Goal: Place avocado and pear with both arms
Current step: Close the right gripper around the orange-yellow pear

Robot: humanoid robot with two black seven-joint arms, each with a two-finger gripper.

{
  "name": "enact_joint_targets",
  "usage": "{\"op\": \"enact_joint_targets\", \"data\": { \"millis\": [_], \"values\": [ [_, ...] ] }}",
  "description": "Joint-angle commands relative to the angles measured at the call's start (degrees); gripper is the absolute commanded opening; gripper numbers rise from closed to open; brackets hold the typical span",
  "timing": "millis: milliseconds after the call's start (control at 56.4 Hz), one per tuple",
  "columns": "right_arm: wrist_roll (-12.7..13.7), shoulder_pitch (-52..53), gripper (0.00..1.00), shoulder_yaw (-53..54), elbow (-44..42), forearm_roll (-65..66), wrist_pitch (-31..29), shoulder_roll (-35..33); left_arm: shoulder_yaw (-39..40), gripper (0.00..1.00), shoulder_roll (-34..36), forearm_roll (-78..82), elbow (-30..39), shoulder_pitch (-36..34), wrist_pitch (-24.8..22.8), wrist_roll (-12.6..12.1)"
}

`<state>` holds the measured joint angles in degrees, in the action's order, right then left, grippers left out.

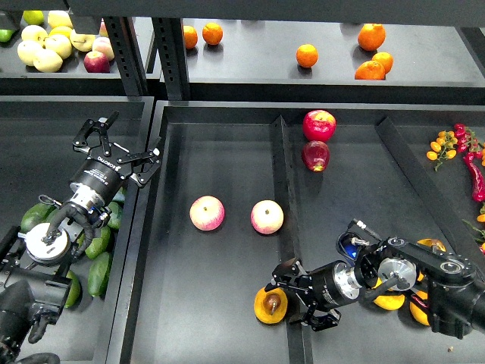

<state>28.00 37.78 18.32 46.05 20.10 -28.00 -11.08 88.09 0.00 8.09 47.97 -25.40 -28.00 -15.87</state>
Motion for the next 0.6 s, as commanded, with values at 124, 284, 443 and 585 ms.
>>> {"op": "enact_joint_targets", "data": {
  "millis": [124, 284, 443, 585],
  "values": [
    [0.0, -0.16, 0.57, -0.04, -2.81, -1.56, 0.0, 1.41, -0.02, 0.98, 0.0, 0.0, -0.07, 0.0, 0.0, 0.04],
    [0.0, -0.34, 0.54, -0.04, -2.81, -1.56, 0.0, 1.5, -0.02, 0.99, 0.0, 0.0, -0.16, 0.09, 0.0, 0.04],
    [0.0, -0.34, 0.47, -0.04, -3.43, -1.38, 0.0, 1.59, -0.02, 0.99, 0.0, 0.0, -0.16, 0.09, 0.0, 0.04],
    [0.0, -0.43, 0.35, -0.04, -3.87, -1.29, 0.0, 1.59, -0.02, 0.99, 0.0, 0.0, -0.16, 0.09, 0.0, 0.04]
  ]
}}
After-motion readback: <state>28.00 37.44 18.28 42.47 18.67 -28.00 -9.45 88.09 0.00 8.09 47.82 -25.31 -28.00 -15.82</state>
